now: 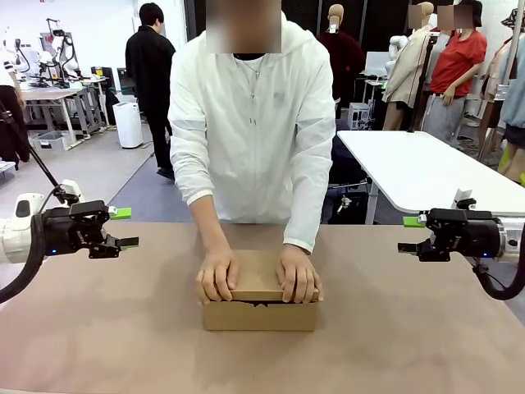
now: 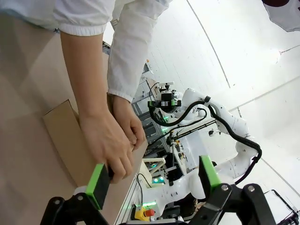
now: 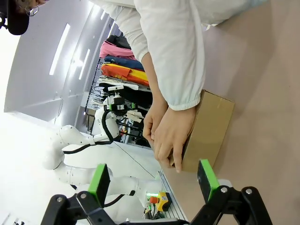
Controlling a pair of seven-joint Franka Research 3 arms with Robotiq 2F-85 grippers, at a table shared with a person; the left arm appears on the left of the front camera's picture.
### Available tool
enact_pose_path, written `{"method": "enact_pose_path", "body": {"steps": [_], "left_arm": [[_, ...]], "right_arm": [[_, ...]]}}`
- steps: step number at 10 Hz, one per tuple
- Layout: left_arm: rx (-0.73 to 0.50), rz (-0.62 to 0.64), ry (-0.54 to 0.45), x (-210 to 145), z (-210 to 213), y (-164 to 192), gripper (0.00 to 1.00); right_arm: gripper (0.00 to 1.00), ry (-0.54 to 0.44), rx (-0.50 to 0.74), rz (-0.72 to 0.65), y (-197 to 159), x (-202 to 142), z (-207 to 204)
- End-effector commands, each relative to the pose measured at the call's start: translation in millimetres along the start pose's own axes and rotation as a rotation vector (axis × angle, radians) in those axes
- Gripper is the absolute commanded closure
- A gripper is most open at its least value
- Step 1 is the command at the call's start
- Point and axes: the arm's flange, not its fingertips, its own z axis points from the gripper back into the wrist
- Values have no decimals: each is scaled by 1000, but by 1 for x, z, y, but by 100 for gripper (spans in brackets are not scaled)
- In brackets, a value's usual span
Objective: Pack the items into the box.
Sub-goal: Close the Mailer Box.
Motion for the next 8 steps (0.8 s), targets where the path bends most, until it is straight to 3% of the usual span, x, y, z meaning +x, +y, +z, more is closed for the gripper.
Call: {"method": "enact_pose_path", "body": {"steps": [1,8], "left_arm": [[8,-20,6,0,3,-3,0],[8,-20,6,0,3,-3,0]], "right_arm": [[0,14,-1,11,5,3,1],[0,14,-1,11,5,3,1]]}}
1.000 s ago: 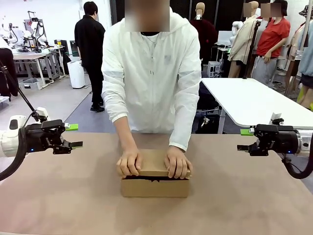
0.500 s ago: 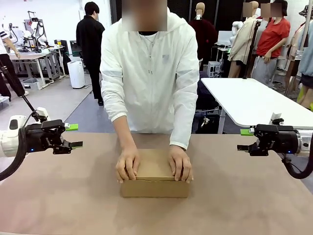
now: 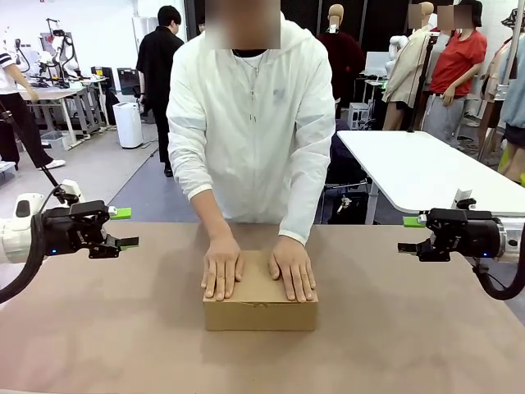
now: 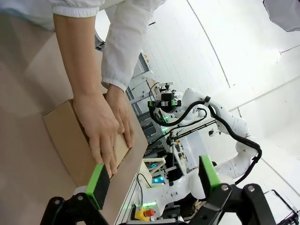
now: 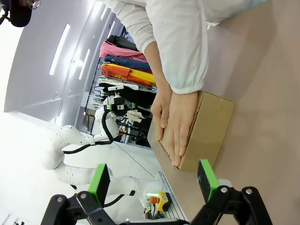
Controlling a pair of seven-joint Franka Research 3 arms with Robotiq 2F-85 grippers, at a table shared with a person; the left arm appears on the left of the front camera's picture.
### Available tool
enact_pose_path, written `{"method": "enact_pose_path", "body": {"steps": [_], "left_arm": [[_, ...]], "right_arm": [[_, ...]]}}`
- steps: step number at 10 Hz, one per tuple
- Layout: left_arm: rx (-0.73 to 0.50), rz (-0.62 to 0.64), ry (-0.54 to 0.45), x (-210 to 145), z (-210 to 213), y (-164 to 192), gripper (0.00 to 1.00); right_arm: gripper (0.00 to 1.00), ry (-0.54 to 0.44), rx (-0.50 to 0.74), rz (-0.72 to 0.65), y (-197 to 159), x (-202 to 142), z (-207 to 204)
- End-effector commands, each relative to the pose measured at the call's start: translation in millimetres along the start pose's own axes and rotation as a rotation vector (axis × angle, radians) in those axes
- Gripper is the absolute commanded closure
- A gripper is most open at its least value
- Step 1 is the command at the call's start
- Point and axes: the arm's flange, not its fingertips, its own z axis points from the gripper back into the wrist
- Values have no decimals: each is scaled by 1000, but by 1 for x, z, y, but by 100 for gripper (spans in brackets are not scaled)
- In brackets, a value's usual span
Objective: Pack the items into the box.
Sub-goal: Close the Mailer Box.
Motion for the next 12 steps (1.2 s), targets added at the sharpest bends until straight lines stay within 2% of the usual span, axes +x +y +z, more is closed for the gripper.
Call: {"method": "enact_pose_path", "body": {"steps": [1,12], "left_arm": [[8,-20,6,0,3,-3,0],[8,-20,6,0,3,-3,0]], "right_arm": [[0,14,-1,11,5,3,1],[0,14,-1,11,5,3,1]]}}
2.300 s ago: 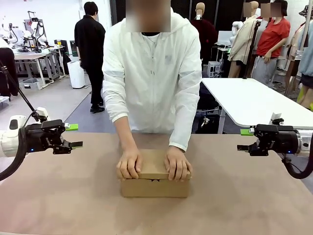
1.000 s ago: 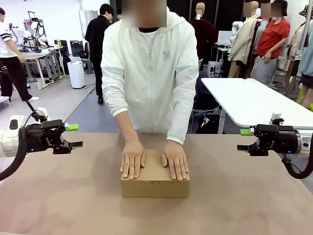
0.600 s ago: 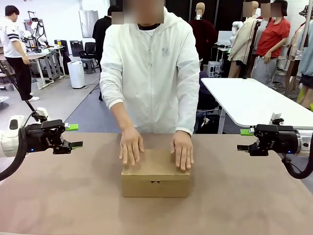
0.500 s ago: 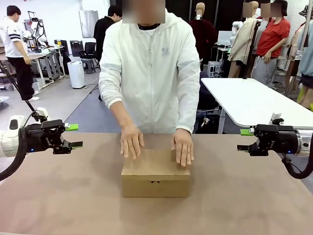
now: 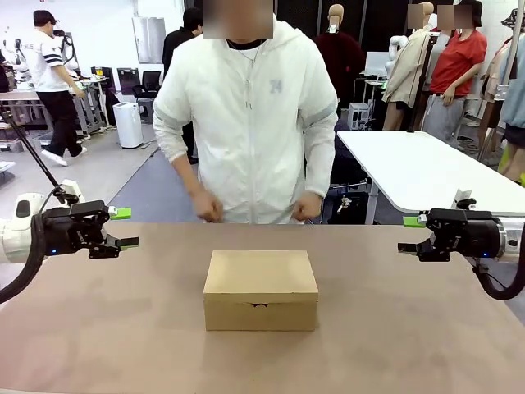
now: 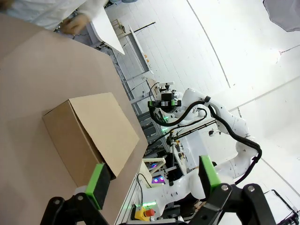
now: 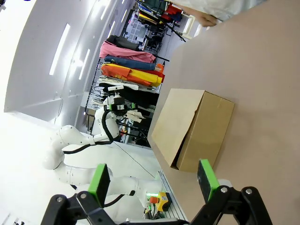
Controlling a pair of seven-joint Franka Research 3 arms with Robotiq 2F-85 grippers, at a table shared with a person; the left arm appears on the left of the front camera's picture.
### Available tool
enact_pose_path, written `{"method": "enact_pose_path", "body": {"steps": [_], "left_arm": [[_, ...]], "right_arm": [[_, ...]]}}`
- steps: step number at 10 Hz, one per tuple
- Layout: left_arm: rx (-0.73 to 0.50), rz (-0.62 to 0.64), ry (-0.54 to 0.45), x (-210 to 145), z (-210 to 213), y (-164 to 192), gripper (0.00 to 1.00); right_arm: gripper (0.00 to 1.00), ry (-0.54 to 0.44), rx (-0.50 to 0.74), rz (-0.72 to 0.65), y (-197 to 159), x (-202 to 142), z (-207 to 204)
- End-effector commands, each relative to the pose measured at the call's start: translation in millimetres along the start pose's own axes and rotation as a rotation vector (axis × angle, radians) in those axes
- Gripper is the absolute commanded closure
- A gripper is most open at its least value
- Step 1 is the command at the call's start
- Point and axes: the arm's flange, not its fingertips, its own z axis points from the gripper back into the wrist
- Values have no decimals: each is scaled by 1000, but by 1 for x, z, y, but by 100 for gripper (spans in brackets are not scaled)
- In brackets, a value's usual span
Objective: Pack the items into the box.
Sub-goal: Close the Mailer Box.
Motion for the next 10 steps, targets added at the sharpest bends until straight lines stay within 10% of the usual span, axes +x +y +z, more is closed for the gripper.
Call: {"method": "enact_pose_path", "body": {"steps": [1,10], "left_arm": [[8,-20,6,0,3,-3,0],[8,-20,6,0,3,-3,0]], "right_arm": [[0,14,-1,11,5,3,1],[0,14,-1,11,5,3,1]]}}
